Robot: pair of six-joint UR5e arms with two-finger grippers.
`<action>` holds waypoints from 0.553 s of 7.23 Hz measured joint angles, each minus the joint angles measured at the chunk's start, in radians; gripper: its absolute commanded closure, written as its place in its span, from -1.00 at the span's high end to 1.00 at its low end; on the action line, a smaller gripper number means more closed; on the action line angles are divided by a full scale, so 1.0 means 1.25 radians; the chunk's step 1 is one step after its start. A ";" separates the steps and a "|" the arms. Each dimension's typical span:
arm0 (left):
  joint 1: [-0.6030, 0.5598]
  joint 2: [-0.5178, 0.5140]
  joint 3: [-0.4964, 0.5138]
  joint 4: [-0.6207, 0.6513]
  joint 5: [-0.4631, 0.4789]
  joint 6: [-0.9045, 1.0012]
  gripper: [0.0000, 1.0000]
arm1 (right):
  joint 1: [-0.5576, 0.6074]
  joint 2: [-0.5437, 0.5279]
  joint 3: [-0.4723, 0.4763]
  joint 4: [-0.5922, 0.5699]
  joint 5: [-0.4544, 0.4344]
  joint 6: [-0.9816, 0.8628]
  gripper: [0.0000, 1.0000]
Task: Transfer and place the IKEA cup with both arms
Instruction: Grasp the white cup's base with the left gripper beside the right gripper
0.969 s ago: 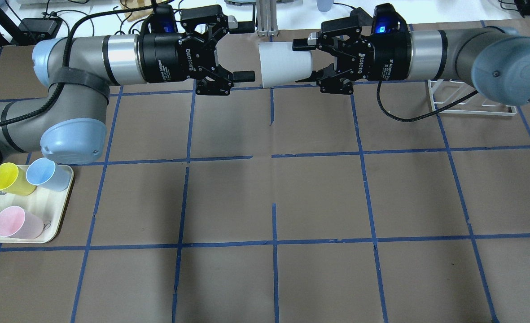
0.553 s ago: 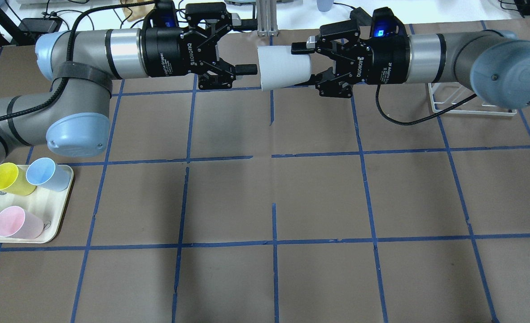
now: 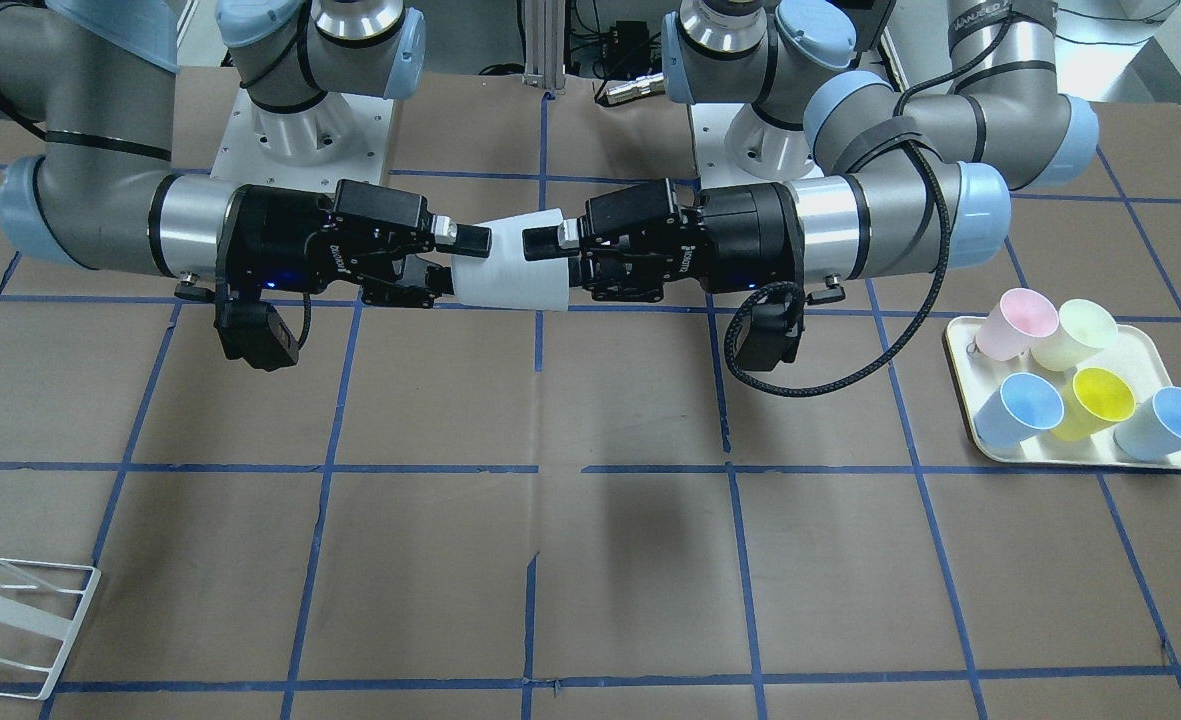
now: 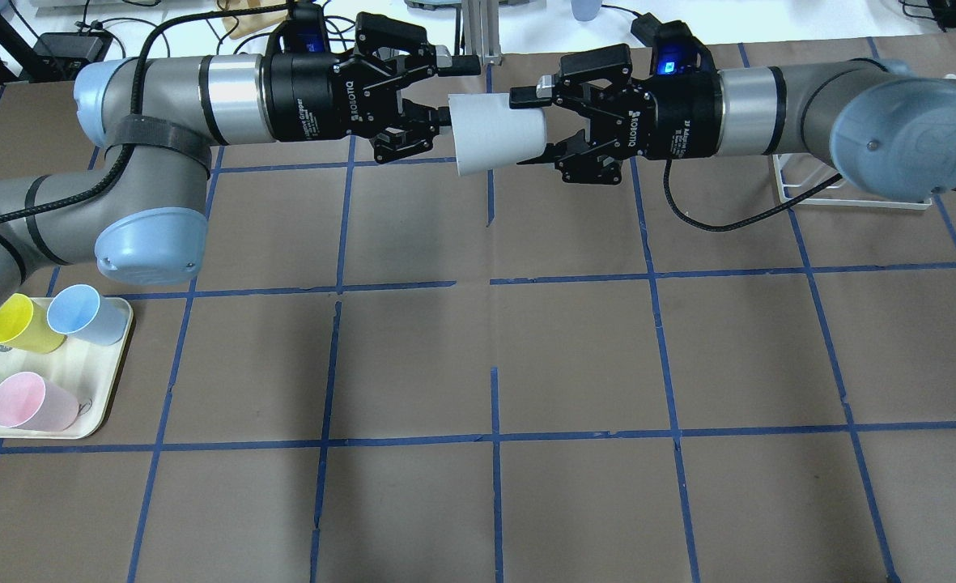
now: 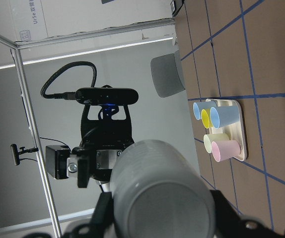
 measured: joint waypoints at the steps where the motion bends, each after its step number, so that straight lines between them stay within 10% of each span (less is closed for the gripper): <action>1: 0.000 0.000 -0.003 0.018 0.006 0.001 -0.63 | 0.000 0.000 0.000 0.000 0.000 0.000 -0.74; 2: -0.001 0.000 -0.006 0.030 0.015 0.001 -0.69 | 0.000 -0.001 0.000 0.000 0.000 0.000 -0.74; 4: 0.000 0.002 -0.007 0.038 0.026 0.001 -0.73 | 0.000 -0.001 0.000 0.000 0.002 0.001 0.99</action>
